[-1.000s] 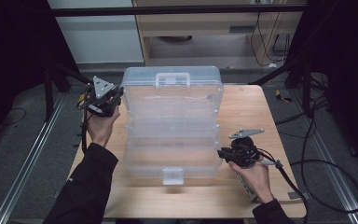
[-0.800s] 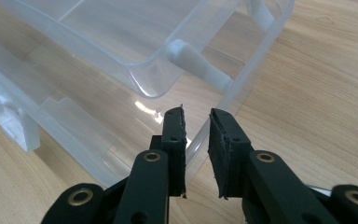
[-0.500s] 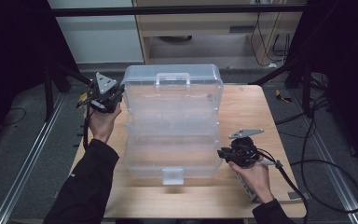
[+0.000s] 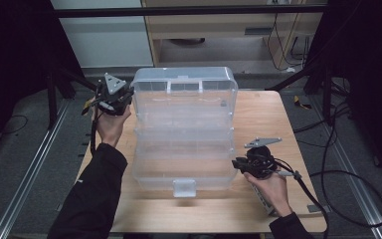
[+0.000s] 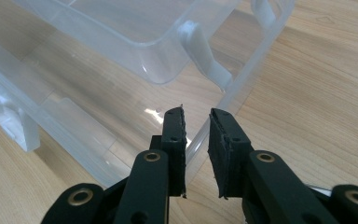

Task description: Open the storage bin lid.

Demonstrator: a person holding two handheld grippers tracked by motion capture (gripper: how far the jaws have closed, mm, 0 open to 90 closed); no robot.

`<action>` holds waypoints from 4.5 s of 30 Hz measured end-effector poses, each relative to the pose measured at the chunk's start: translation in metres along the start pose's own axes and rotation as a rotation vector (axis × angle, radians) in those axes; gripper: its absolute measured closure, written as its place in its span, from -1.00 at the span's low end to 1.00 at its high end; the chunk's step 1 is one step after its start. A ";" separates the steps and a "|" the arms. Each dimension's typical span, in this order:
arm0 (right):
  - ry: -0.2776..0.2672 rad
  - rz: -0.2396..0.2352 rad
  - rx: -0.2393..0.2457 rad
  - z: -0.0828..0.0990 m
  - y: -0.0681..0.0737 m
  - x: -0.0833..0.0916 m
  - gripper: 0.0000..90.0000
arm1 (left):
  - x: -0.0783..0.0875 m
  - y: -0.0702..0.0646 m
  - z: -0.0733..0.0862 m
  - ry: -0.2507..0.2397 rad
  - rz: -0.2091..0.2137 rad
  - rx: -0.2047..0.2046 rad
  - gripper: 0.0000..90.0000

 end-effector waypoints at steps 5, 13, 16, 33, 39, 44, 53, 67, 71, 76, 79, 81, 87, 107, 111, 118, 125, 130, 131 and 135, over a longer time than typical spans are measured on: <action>0.001 0.000 -0.002 0.000 0.000 0.000 0.70 | -0.004 0.001 -0.001 0.004 -0.006 -0.004 0.86; 0.002 0.000 -0.003 0.000 0.000 0.000 0.70 | -0.013 0.004 -0.001 0.002 -0.006 0.002 0.86; 0.002 0.001 -0.002 0.000 0.000 0.000 0.70 | -0.016 0.005 -0.002 0.011 -0.004 -0.004 0.86; 0.008 -0.001 -0.004 0.000 0.000 0.000 0.69 | -0.033 0.008 -0.005 0.032 -0.020 0.000 0.86; 0.007 -0.003 -0.002 0.000 0.000 0.000 0.69 | -0.042 0.010 -0.005 0.043 -0.019 0.010 0.86; 0.006 -0.007 -0.002 0.000 0.000 0.000 0.69 | -0.049 0.011 -0.005 0.052 -0.021 0.014 0.87; 0.006 -0.009 -0.004 0.000 0.000 0.000 0.69 | -0.058 0.013 -0.005 0.065 -0.018 0.026 0.87; 0.010 -0.005 0.000 0.000 0.000 0.000 0.69 | -0.068 0.015 -0.002 0.070 -0.012 0.051 0.88; 0.011 -0.002 0.005 0.000 0.000 0.000 0.69 | -0.071 0.015 -0.002 0.079 -0.014 0.046 0.88; 0.012 -0.001 0.005 0.000 0.000 0.000 0.69 | -0.073 0.015 -0.001 0.085 -0.022 0.040 0.88; 0.011 0.000 0.006 0.000 0.000 0.000 0.69 | -0.074 0.017 0.000 0.091 -0.022 0.040 0.87; 0.010 0.001 0.008 -0.001 0.000 0.000 0.70 | -0.076 0.018 0.002 0.101 -0.022 0.045 0.87; 0.006 0.000 0.011 -0.001 0.000 -0.001 0.71 | -0.086 0.020 0.007 0.108 -0.016 0.022 0.86; 0.014 0.024 0.018 0.000 0.003 -0.001 0.72 | -0.053 0.021 -0.012 0.077 0.009 0.049 0.77; 0.012 0.015 0.013 0.000 0.002 -0.001 0.71 | -0.044 0.019 -0.006 0.090 0.033 0.047 0.70; 0.014 -0.001 0.004 0.000 0.001 -0.001 0.70 | -0.022 0.012 0.007 0.101 0.074 0.038 0.63; 0.015 -0.004 0.005 0.000 0.001 -0.001 0.70 | 0.007 0.006 0.018 0.082 0.094 0.034 0.59; 0.015 -0.007 0.004 -0.001 0.001 -0.001 0.70 | 0.029 0.009 0.025 0.079 0.085 0.024 0.55; 0.016 -0.005 0.004 -0.001 0.001 -0.001 0.70 | 0.033 0.009 0.026 0.074 0.090 0.031 0.55; 0.015 -0.006 0.004 -0.001 0.000 -0.001 0.70 | 0.048 0.010 0.029 0.064 0.098 0.041 0.53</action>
Point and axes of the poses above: each handheld gripper's, and its own axes: x roughly backward along the jaws, z roughly out of its underside, y roughly to its left, the point moved 6 cm from there along -x, roughly forward along the jaws
